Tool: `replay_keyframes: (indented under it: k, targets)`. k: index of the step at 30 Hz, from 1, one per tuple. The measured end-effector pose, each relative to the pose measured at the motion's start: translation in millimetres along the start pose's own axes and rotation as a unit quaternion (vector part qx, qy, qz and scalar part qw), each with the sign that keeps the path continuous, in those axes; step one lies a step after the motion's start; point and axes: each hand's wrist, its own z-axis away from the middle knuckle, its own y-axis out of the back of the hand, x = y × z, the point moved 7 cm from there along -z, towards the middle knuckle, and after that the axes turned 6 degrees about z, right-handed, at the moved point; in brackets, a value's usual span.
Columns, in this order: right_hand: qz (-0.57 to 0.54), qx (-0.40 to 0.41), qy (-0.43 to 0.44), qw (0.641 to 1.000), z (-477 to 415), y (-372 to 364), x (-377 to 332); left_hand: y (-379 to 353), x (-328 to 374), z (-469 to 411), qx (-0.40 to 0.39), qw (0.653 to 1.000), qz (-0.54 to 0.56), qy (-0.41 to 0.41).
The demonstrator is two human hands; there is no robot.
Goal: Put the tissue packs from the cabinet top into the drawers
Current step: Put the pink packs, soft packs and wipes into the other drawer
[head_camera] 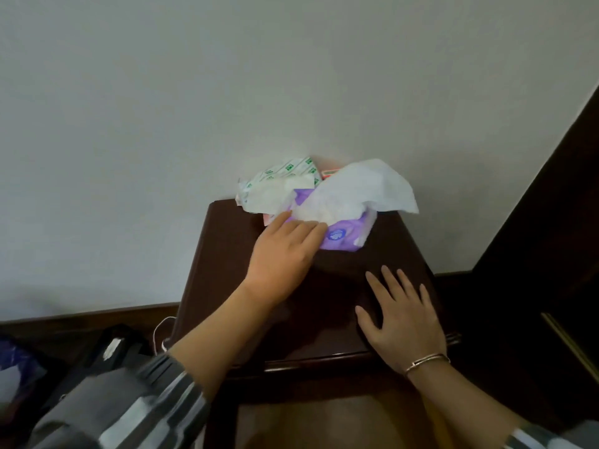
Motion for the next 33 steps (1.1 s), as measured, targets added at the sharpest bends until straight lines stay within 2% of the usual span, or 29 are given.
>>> replay_keyframes:
  k: [1, 3, 5, 8, 10, 11, 15, 18, 22, 25, 30, 32, 33]
  targets:
    - [0.002, -0.001, 0.001, 1.000, 0.4, -0.7, -0.4, 16.2, -9.9, 16.9, 0.014, 0.999, -0.020, 0.024]
    - [0.008, -0.008, 0.002, 1.000, 0.0, -2.1, -1.3, 39.2, -34.4, 57.8, -0.028, 0.993, -0.066, 0.089]
    - [0.016, -0.016, 0.000, 1.000, -0.9, -3.3, -1.2, 46.6, -57.1, 97.0, -0.141, 0.968, -0.117, 0.172]
    - [0.026, -0.027, 0.000, 0.999, -2.2, -4.4, -0.3, 38.1, -67.6, 130.0, -0.292, 0.911, -0.151, 0.250]
    - [0.030, -0.038, 0.003, 0.999, -1.9, -5.2, -0.5, 24.9, -63.6, 141.2, -0.355, 0.879, -0.142, 0.287]
    - [0.031, -0.047, 0.006, 0.998, -2.1, -6.0, -1.0, 19.7, -59.5, 141.0, -0.364, 0.874, -0.133, 0.293]
    - [0.032, -0.093, 0.014, 0.995, -4.4, -9.8, -1.6, 17.5, -58.4, 103.8, -0.311, 0.898, -0.111, 0.290]
    - [0.021, -0.082, 0.011, 0.996, -29.9, -0.2, -4.0, 13.1, -80.8, 58.6, -0.276, 0.918, -0.090, 0.269]
    - [0.031, -0.086, 0.001, 0.996, -73.5, -0.9, -10.0, -10.6, -124.6, 10.4, -0.229, 0.923, 0.038, 0.307]
    - [0.032, -0.103, 0.001, 0.994, -77.5, -19.0, -10.1, -37.7, -170.4, -4.2, -0.207, 0.880, 0.136, 0.405]
    - [0.028, -0.090, -0.005, 0.996, -77.2, -24.5, -8.1, -94.6, -213.9, -0.6, -0.178, 0.743, 0.291, 0.576]
    - [0.030, -0.086, -0.008, 0.996, -77.3, -23.6, -7.9, -109.5, -218.5, 5.8, -0.147, 0.698, 0.306, 0.630]
    - [0.030, -0.085, -0.008, 0.996, -77.2, -23.2, -8.1, -113.2, -220.3, 8.7, -0.131, 0.692, 0.289, 0.649]
